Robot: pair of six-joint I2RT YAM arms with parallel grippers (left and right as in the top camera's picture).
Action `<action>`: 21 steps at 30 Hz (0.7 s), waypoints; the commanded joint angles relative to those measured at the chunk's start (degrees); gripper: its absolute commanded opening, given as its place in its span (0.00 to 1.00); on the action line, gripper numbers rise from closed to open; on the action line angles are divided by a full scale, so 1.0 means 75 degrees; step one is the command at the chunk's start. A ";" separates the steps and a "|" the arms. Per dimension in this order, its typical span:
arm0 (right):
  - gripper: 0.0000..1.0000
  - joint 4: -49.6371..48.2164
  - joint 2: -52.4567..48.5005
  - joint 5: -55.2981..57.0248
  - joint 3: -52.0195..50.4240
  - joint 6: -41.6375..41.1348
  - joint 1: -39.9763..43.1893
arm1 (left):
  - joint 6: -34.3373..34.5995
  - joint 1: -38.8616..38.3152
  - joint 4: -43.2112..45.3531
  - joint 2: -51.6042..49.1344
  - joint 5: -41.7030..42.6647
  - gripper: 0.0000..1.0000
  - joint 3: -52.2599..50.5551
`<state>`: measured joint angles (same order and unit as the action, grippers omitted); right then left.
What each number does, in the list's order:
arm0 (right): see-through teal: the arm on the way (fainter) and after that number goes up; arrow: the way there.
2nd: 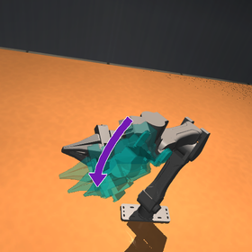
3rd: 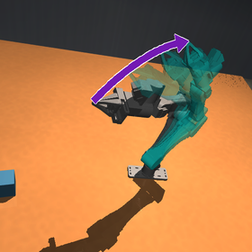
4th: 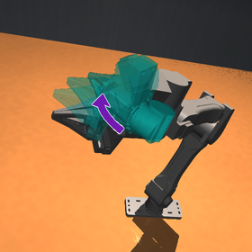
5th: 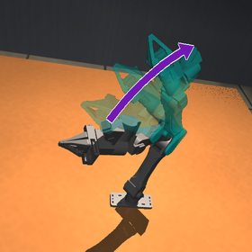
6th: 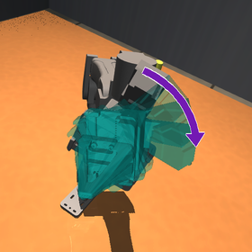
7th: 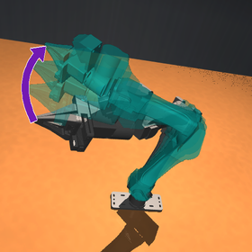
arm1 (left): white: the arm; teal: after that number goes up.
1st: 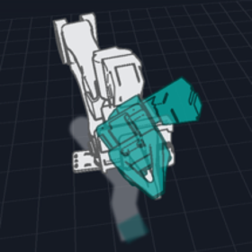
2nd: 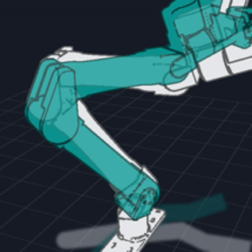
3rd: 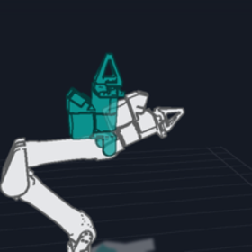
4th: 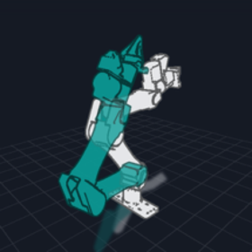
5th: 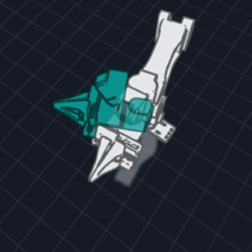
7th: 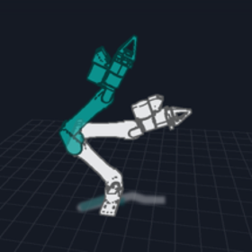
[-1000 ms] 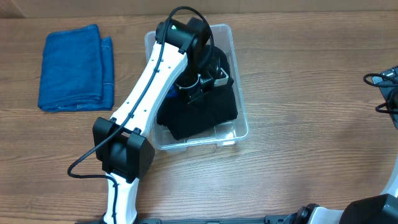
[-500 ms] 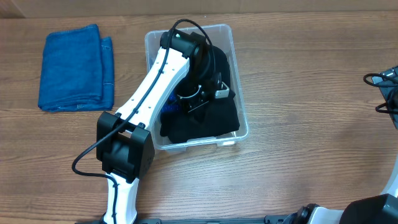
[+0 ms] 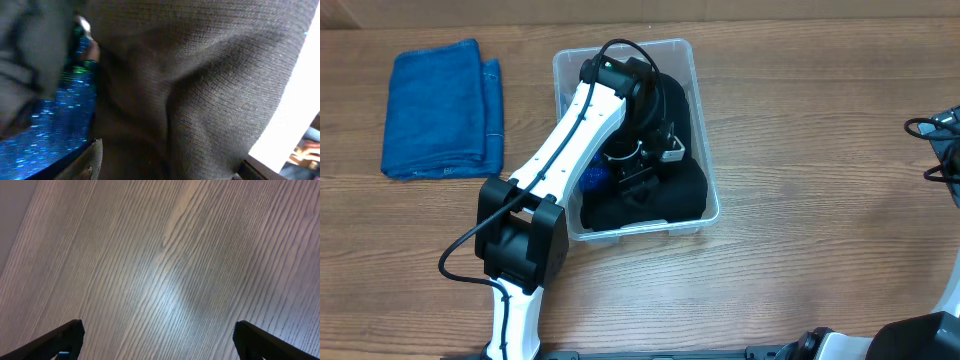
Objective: Pack container
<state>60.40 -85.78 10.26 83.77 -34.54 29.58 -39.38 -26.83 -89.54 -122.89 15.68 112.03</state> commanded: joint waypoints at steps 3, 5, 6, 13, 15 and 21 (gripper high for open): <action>1.00 -0.0038 -0.0003 -0.0009 -0.0038 -0.0058 0.0023 | 0.0466 -0.0012 0.0055 0.0344 -0.0373 0.75 0.1448; 1.00 -0.0038 -0.0003 -0.0009 -0.0038 -0.0058 0.0023 | 0.0729 -0.0012 0.0061 0.0344 -0.0370 0.75 0.2116; 1.00 -0.0038 -0.0003 -0.0009 -0.0038 -0.0058 0.0023 | 0.0880 -0.0012 0.0058 0.0344 -0.0370 0.75 0.2524; 1.00 -0.0038 -0.0003 -0.0009 -0.0038 -0.0058 0.0023 | 0.1961 -0.0029 -0.0326 0.0344 -0.0017 0.72 0.4418; 1.00 -0.0038 -0.0003 -0.0009 -0.0038 -0.0061 0.0023 | 0.1970 -0.0038 -0.0839 0.0347 0.0466 0.63 0.4712; 1.00 -0.0038 -0.0003 -0.0009 -0.0038 -0.0058 0.0023 | 0.3279 -0.0047 -0.0970 0.0402 0.0778 0.04 0.4788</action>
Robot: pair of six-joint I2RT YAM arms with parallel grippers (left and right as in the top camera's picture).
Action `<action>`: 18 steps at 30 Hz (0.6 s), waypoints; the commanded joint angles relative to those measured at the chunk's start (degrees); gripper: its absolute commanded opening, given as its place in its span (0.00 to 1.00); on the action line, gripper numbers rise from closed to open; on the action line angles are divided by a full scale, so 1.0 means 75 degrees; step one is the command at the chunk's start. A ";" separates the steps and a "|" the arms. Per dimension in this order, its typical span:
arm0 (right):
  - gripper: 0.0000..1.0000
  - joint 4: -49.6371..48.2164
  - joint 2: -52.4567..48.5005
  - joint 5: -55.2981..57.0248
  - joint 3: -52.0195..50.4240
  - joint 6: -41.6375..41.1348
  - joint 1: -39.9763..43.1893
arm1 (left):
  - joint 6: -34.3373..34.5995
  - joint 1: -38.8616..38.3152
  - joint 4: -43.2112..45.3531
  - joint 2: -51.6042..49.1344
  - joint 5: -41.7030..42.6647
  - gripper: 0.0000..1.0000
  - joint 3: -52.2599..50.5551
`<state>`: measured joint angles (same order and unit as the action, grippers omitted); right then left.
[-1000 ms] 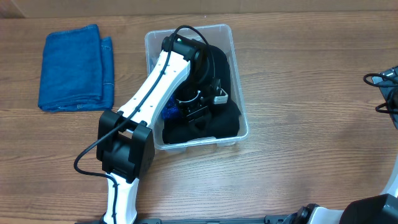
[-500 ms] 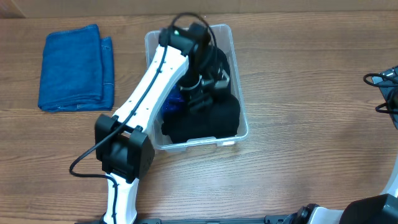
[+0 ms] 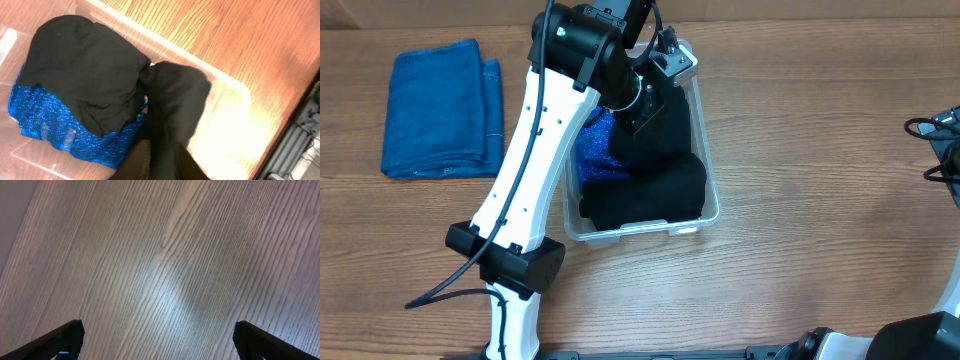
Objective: Pack container
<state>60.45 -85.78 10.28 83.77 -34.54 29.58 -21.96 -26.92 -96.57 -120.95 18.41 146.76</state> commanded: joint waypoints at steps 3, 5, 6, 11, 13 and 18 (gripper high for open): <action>1.00 -0.0044 -0.0003 -0.0012 -0.0038 -0.0058 0.0023 | 0.1408 -0.0073 -0.0032 0.0143 0.0580 0.04 0.0044; 1.00 -0.0044 -0.0003 -0.0012 -0.0038 -0.0058 0.0023 | 0.1714 -0.0143 -0.0032 0.0143 0.0778 0.04 -0.0137; 1.00 -0.0044 -0.0003 -0.0012 -0.0038 -0.0061 0.0023 | 0.1795 -0.0187 -0.0032 0.0143 0.0874 0.04 -0.0262; 1.00 -0.0044 -0.0003 -0.0012 -0.0038 -0.0058 0.0023 | 0.1874 -0.0414 -0.0032 0.0146 0.0921 0.04 -0.1326; 1.00 -0.0044 -0.0003 -0.0012 -0.0038 -0.0058 0.0023 | 0.2075 -0.0455 -0.0035 0.0146 0.0918 0.04 -0.1900; 1.00 -0.0044 -0.0003 -0.0012 -0.0038 -0.0058 0.0023 | 0.2617 -0.0458 -0.0035 0.0146 0.0895 0.04 -0.3229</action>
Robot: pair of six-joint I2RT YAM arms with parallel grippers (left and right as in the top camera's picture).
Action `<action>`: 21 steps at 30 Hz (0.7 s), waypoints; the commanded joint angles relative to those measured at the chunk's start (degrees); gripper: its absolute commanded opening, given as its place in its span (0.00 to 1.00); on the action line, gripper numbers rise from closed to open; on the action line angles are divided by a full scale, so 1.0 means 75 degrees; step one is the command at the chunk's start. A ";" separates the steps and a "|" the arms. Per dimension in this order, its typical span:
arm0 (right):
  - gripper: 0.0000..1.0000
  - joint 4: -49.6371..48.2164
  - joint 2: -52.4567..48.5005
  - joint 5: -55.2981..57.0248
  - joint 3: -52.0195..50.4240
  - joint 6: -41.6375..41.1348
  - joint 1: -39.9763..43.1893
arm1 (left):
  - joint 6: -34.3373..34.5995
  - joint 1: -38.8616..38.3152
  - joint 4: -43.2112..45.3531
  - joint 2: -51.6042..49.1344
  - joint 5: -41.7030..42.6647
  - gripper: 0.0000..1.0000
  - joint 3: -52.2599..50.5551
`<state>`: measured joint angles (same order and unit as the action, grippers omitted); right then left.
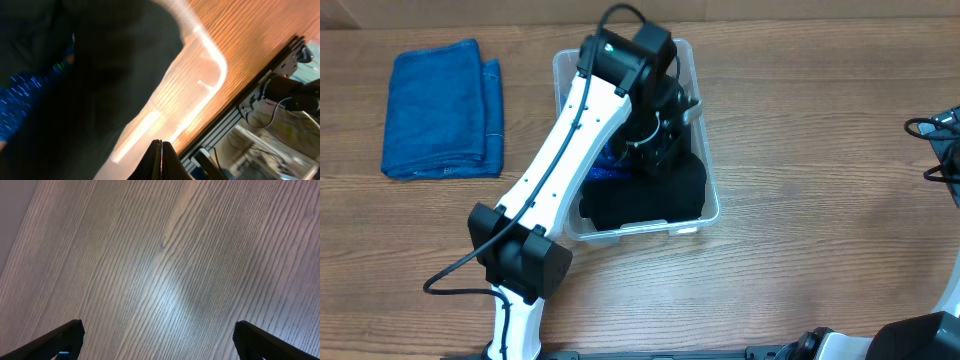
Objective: Pack container
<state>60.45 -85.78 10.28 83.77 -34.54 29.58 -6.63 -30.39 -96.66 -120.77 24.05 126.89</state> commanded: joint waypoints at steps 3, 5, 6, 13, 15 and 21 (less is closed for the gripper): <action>1.00 -0.0044 -0.0003 -0.0012 -0.0038 -0.0061 0.0023 | 0.0664 0.0009 -0.0023 0.0119 0.0143 0.04 -0.0740; 1.00 -0.0044 -0.0003 -0.0012 -0.0038 -0.0061 0.0023 | 0.0723 0.0009 -0.0023 0.0122 0.0137 0.04 -0.0772; 1.00 -0.0044 -0.0003 -0.0012 -0.0038 -0.0058 0.0023 | 0.0723 0.0003 -0.0023 0.0119 0.0137 0.04 -0.0796; 1.00 -0.0044 -0.0003 -0.0012 -0.0038 -0.0061 0.0023 | 0.0889 0.0003 -0.0026 0.0119 -0.0090 0.04 -0.1352; 1.00 -0.0044 -0.0003 -0.0012 -0.0038 -0.0061 0.0023 | 0.0883 0.0035 -0.0023 0.0119 -0.0093 0.04 -0.1623; 1.00 -0.0044 -0.0003 -0.0012 -0.0038 -0.0061 0.0023 | 0.0682 0.0070 0.0026 0.0119 -0.0149 0.04 -0.2326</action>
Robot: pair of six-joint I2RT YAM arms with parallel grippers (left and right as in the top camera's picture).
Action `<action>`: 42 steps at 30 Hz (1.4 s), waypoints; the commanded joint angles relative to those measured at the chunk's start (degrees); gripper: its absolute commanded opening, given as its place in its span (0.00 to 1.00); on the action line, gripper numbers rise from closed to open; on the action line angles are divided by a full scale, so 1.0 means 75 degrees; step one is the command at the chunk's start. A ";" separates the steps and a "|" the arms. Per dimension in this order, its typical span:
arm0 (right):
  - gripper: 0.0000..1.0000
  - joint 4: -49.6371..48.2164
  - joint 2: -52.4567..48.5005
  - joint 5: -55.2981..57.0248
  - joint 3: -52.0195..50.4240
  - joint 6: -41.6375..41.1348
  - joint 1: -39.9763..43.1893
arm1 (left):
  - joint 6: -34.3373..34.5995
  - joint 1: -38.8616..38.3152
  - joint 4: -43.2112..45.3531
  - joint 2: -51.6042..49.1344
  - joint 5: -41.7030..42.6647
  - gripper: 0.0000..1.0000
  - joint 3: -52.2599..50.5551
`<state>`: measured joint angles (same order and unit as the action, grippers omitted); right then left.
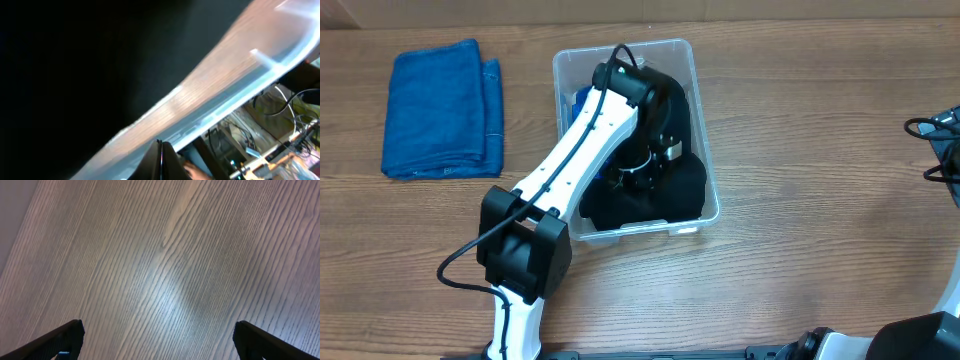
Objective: Pack container
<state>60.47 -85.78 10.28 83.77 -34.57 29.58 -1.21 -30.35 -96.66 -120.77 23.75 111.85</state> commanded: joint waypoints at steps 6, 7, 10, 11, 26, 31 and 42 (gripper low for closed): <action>1.00 -0.0047 -0.0003 -0.0012 -0.0038 -0.0055 0.0023 | 0.0108 0.0108 0.0577 0.0117 -0.0641 0.04 -0.0615; 1.00 -0.0047 -0.0003 -0.0012 -0.0038 -0.0055 0.0023 | 0.0195 0.0146 0.0644 0.0117 -0.0726 0.04 -0.0632; 1.00 -0.0047 -0.0003 -0.0012 -0.0038 -0.0055 0.0023 | 0.0219 0.0236 0.0813 0.0117 -0.0868 0.04 -0.0685; 1.00 -0.0047 -0.0003 -0.0012 -0.0038 -0.0055 0.0023 | 0.0221 0.0265 0.0903 0.0117 -0.0912 0.04 -0.0705; 1.00 -0.0047 -0.0003 -0.0012 -0.0038 -0.0058 0.0023 | 0.0216 0.0315 0.3188 0.0015 -0.2069 0.07 -0.0766; 1.00 -0.0047 -0.0003 -0.0012 -0.0038 -0.0055 0.0023 | 0.0271 0.0329 0.4310 0.0015 -0.2451 0.05 -0.0766; 1.00 -0.0047 -0.0003 -0.0012 -0.0038 -0.0055 0.0023 | 0.0364 0.0356 0.4503 0.0265 -0.2460 0.04 0.0093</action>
<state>60.47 -85.78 10.28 83.77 -34.54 29.58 0.40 -28.34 -63.05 -120.77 6.52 107.90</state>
